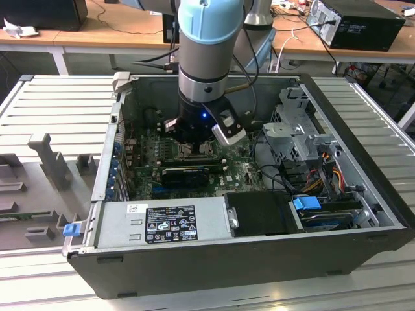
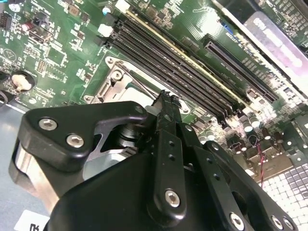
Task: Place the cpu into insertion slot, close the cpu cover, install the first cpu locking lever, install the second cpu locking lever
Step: 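Install the second cpu locking lever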
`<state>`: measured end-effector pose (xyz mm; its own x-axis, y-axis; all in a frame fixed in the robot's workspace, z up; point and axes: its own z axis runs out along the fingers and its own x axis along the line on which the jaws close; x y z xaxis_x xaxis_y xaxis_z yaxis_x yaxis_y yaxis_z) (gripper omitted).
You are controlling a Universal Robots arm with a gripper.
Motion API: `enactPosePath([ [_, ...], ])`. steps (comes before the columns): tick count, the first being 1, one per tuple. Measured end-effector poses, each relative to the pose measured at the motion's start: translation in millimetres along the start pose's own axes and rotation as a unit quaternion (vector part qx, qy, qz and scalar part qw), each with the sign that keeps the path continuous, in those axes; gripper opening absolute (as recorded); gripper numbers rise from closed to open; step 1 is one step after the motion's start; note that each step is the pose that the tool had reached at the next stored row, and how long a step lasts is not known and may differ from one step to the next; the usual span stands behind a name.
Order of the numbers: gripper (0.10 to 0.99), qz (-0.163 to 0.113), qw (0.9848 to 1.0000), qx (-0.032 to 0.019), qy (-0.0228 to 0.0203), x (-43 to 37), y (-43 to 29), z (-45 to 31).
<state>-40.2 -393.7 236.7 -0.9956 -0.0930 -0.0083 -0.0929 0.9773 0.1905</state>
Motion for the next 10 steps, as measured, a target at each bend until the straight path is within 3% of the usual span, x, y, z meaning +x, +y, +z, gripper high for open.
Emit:
enactPosePath([
  [10, 0.106, 0.000, 1.0000, -0.0009, -0.0001, 8.1, -0.3, 3.3],
])
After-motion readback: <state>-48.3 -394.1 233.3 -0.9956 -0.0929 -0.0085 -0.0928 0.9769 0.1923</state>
